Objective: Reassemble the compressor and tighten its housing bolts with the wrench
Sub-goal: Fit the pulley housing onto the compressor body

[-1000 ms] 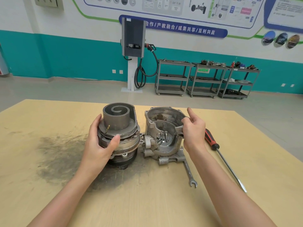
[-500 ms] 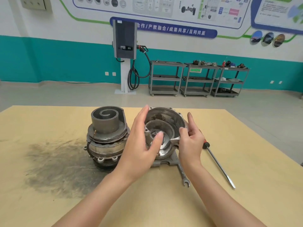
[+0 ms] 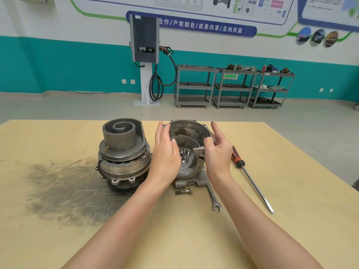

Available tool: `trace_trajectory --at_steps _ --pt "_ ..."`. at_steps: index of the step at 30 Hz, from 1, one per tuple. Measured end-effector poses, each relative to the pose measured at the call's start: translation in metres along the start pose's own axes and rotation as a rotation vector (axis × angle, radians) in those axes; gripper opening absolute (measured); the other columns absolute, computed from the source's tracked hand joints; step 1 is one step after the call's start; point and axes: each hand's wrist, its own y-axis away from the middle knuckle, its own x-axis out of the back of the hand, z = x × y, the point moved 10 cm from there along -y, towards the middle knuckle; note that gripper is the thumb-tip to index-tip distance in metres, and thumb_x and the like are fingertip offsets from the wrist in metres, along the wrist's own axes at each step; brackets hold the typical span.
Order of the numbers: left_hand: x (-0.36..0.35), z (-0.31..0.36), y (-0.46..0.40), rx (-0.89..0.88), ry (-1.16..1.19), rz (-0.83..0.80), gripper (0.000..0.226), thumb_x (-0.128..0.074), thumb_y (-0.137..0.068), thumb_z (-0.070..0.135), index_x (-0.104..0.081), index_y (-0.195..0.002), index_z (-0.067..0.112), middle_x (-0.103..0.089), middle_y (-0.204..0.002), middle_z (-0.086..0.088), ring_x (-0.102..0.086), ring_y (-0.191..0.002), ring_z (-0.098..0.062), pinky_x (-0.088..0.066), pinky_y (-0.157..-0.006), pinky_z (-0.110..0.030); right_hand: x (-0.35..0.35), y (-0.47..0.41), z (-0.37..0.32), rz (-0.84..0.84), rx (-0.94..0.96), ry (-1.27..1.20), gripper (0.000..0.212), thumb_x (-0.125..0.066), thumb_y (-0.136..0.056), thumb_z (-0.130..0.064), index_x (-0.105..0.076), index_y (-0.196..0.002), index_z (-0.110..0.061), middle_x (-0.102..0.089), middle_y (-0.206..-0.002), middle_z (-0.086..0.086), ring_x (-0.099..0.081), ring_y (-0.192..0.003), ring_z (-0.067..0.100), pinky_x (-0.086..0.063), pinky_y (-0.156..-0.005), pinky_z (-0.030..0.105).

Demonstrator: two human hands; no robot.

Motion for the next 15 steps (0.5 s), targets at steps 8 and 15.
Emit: trace_trajectory --at_steps 8,15 --pt "0.002 0.006 -0.005 0.037 0.130 0.011 0.055 -0.044 -0.105 0.022 -0.022 -0.156 0.016 -0.030 -0.160 0.001 -0.029 -0.146 -0.012 -0.024 -0.118 -0.026 0.018 0.014 -0.004 0.038 0.089 -0.039 0.062 -0.048 -0.084 -0.008 -0.046 -0.145 -0.021 -0.065 -0.130 0.000 -0.027 -0.044 0.003 -0.030 -0.039 0.019" --pt "0.005 -0.001 0.000 0.103 0.460 0.020 0.053 -0.049 -0.099 0.038 -0.036 -0.149 0.023 -0.043 -0.140 0.015 -0.039 -0.138 -0.006 -0.032 -0.112 -0.027 0.030 0.033 -0.016 0.082 0.202 -0.130 0.056 -0.049 -0.084 -0.007 -0.052 -0.135 -0.030 -0.065 -0.130 0.004 -0.025 -0.043 0.002 -0.029 -0.040 0.014"
